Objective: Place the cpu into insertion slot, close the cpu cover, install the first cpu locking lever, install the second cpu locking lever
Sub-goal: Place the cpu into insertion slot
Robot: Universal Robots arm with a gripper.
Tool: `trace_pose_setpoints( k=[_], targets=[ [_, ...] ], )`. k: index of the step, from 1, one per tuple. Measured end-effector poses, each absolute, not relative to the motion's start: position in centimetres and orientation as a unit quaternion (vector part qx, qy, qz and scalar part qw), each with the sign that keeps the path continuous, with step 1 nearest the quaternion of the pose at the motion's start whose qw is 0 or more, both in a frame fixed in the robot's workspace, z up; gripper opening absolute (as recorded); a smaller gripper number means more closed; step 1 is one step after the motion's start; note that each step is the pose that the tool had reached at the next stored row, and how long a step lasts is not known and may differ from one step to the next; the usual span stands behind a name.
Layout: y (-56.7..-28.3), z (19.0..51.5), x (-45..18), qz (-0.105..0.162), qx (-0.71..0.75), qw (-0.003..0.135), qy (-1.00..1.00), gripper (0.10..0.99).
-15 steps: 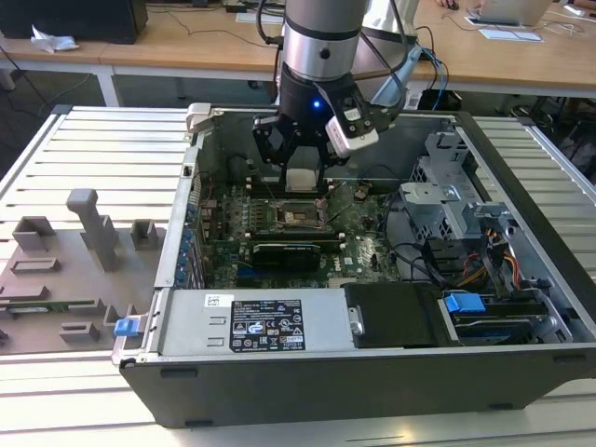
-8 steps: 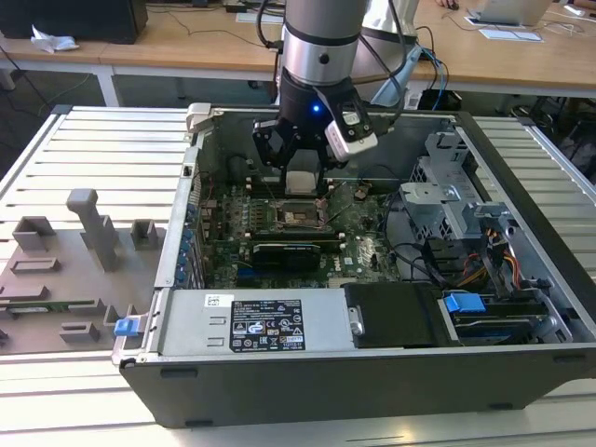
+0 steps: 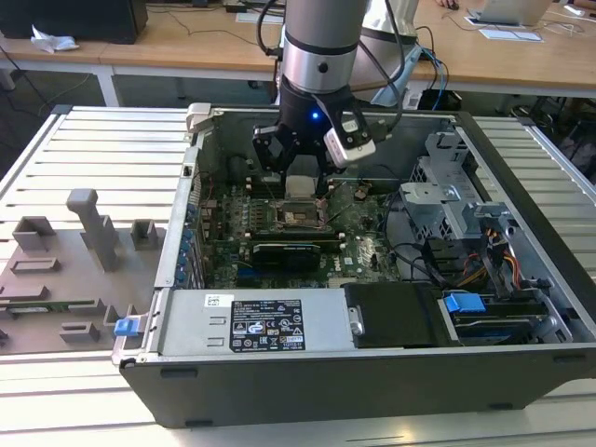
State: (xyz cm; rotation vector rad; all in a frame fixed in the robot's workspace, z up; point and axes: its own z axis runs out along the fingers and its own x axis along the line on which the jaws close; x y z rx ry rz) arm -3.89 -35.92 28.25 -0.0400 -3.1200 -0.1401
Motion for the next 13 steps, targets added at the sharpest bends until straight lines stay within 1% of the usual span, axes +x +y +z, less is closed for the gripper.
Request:
trace_pose_setpoints(
  k=[13],
  targets=[
    [-35.92, 27.32, -3.89, -0.045, -0.013, 0.009, -0.999, 0.541]
  ],
)
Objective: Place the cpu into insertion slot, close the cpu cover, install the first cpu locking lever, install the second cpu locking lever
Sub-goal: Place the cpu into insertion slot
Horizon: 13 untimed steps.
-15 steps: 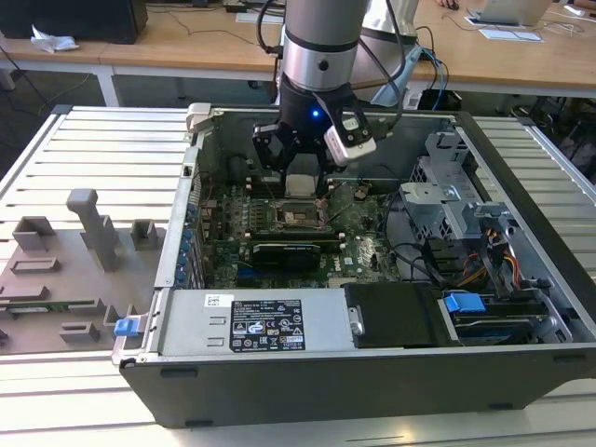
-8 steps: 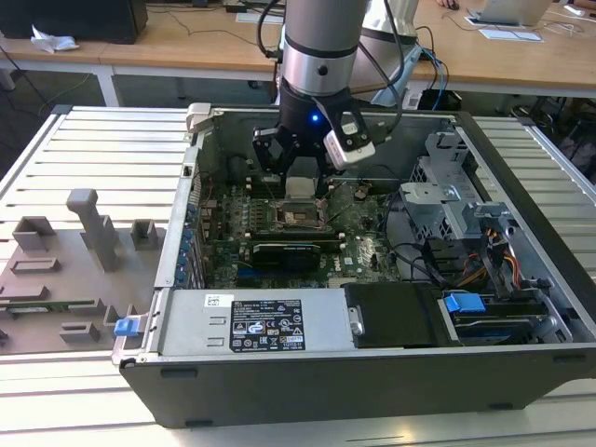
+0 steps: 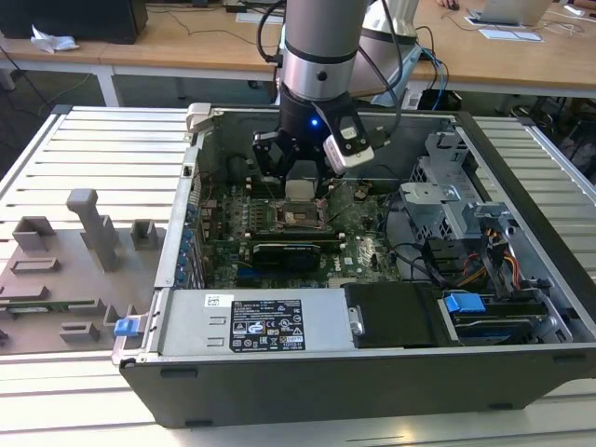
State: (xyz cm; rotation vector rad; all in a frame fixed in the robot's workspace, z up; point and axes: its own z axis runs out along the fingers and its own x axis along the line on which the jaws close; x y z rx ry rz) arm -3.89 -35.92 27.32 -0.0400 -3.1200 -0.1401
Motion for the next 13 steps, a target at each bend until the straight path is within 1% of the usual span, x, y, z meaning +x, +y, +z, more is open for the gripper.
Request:
trace_pose_setpoints(
  k=[13],
  targets=[
    [-35.92, 26.21, -3.89, -0.045, -0.013, 0.009, -0.999, 0.541]
  ],
)
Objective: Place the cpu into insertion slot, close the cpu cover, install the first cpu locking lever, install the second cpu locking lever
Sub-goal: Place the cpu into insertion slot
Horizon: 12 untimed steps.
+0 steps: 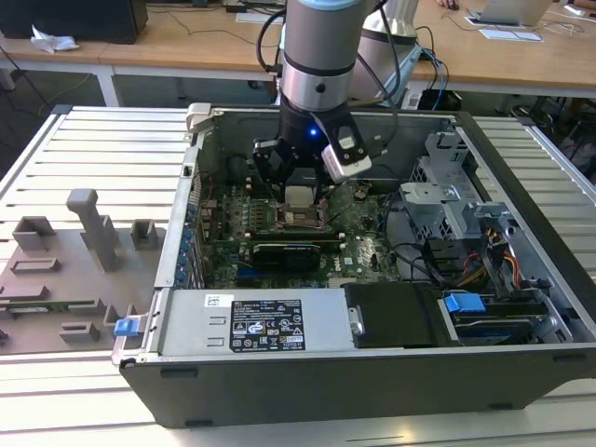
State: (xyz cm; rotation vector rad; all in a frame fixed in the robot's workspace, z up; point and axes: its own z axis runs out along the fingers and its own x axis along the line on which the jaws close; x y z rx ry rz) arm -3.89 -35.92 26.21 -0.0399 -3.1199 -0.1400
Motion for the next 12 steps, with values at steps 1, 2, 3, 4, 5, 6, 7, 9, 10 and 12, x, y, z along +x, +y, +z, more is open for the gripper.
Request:
trace_pose_setpoints(
  k=[1, 2, 3, 4, 5, 6, 7, 9, 10, 12],
  targets=[
    [-35.92, 26.16, -3.89, -0.045, -0.013, 0.009, -0.999, 0.541],
    [-35.92, 26.12, -3.89, -0.045, -0.013, 0.009, -0.999, 0.541],
    [-35.92, 26.09, -3.89, -0.045, -0.013, 0.009, -0.999, 0.541],
    [-35.92, 26.05, -3.89, -0.045, -0.013, 0.009, -0.999, 0.541],
    [-35.92, 26.01, -3.89, -0.045, -0.013, 0.009, -0.999, 0.541],
    [-35.92, 25.96, -3.89, -0.045, -0.013, 0.009, -0.999, 0.541],
    [-35.92, 25.91, -3.89, -0.045, -0.013, 0.009, -0.999, 0.541],
    [-35.92, 25.81, -3.89, -0.045, -0.013, 0.009, -0.999, 0.541],
    [-35.92, 25.78, -3.89, -0.045, -0.013, 0.009, -0.999, 0.541],
    [-35.92, 25.71, -3.89, -0.045, -0.013, 0.009, -0.999, 0.541]
  ],
)
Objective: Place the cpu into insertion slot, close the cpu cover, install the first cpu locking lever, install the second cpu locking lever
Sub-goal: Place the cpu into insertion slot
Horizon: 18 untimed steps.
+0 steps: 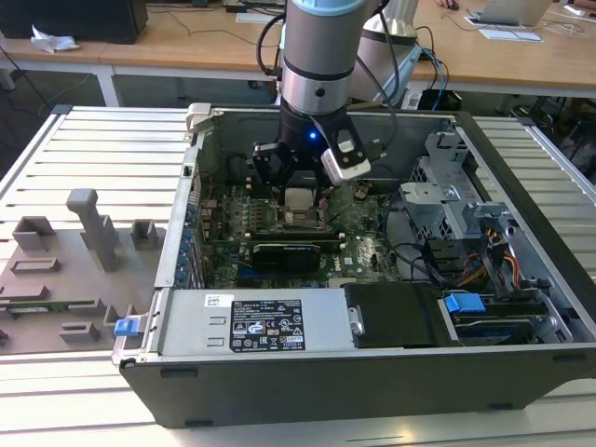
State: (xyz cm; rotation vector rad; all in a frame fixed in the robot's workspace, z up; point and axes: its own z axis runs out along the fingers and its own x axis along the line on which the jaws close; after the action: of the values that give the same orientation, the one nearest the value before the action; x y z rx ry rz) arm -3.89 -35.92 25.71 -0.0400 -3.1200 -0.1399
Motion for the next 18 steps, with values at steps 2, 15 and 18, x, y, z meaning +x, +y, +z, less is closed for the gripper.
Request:
trace_pose_setpoints(
  k=[2, 15, 18],
  targets=[
    [-35.92, 25.59, -3.89, -0.045, -0.013, 0.009, -0.999, 0.541],
    [-35.92, 25.07, -3.89, -0.045, -0.013, 0.009, -0.999, 0.541],
    [-35.92, 24.97, -3.89, -0.045, -0.013, 0.009, -0.999, 0.541]
  ],
)
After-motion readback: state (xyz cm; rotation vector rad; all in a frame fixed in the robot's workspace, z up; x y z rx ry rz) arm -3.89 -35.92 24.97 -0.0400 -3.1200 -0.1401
